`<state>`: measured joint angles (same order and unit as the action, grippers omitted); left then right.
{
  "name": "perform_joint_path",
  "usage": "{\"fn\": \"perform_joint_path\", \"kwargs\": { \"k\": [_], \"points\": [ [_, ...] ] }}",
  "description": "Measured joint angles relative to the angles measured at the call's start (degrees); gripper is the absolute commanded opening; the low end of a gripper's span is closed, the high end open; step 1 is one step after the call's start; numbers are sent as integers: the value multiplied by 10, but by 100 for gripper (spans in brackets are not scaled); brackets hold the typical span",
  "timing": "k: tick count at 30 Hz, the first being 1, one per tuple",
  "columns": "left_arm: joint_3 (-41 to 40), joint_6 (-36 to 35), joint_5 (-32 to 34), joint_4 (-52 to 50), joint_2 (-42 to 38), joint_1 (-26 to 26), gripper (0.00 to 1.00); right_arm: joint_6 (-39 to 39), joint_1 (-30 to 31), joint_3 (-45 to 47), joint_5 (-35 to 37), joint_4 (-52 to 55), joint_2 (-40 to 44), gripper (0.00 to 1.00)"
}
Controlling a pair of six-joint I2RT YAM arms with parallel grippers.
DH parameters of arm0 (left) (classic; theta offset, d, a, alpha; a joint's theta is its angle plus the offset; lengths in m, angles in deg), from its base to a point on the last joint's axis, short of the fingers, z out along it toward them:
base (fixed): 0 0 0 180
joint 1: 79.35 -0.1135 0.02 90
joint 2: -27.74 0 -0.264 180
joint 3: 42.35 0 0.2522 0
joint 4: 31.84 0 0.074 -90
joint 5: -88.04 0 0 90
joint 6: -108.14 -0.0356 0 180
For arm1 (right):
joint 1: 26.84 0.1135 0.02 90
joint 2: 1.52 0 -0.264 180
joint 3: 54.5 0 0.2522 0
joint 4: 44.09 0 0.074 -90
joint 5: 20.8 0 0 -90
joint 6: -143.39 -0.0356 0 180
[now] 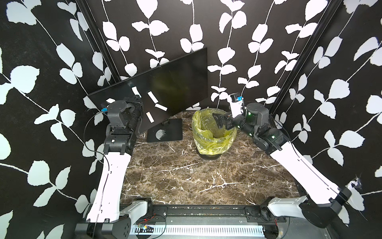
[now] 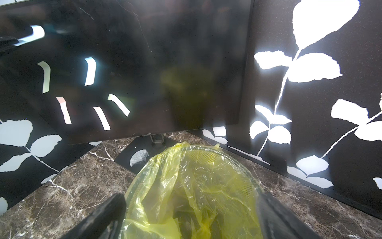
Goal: Remove the sticky note from the monitor
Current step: Tear off the sticky note from the monitor, then place the sticky note in the trash bin.
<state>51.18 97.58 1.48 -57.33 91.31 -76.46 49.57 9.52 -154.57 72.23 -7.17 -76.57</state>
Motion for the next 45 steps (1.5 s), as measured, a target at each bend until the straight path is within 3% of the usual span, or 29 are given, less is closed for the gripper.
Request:
{"fn": "perform_joint_path", "kwargs": {
  "k": [7, 11, 19, 23, 27, 34, 43, 45],
  "points": [
    [-3, -16, -15, -21, -33, 10, 0, -9, 0, 0, -24, 0, 0, 100],
    [8, -49, -32, -43, -17, 67, 0, -12, 0, -4, -34, 0, 0, 100],
    [84, -134, -61, -75, 115, 249, 0, -9, 0, -10, -19, 11, 10, 100],
    [139, -174, -77, -98, 205, 313, 0, -3, -3, -10, 12, 31, 28, 100],
    [197, -218, -87, -139, 280, 350, 0, -3, -17, 0, 33, 41, 60, 100],
    [245, -283, -70, -227, 329, 380, 0, -5, -23, 8, 48, 51, 84, 100],
    [283, -319, -41, -263, 352, 402, 60, -4, -26, 10, 48, 77, 82, 100],
    [288, -325, -33, -270, 352, 402, 67, -3, -26, 10, 48, 78, 78, 100]
  ]
}}
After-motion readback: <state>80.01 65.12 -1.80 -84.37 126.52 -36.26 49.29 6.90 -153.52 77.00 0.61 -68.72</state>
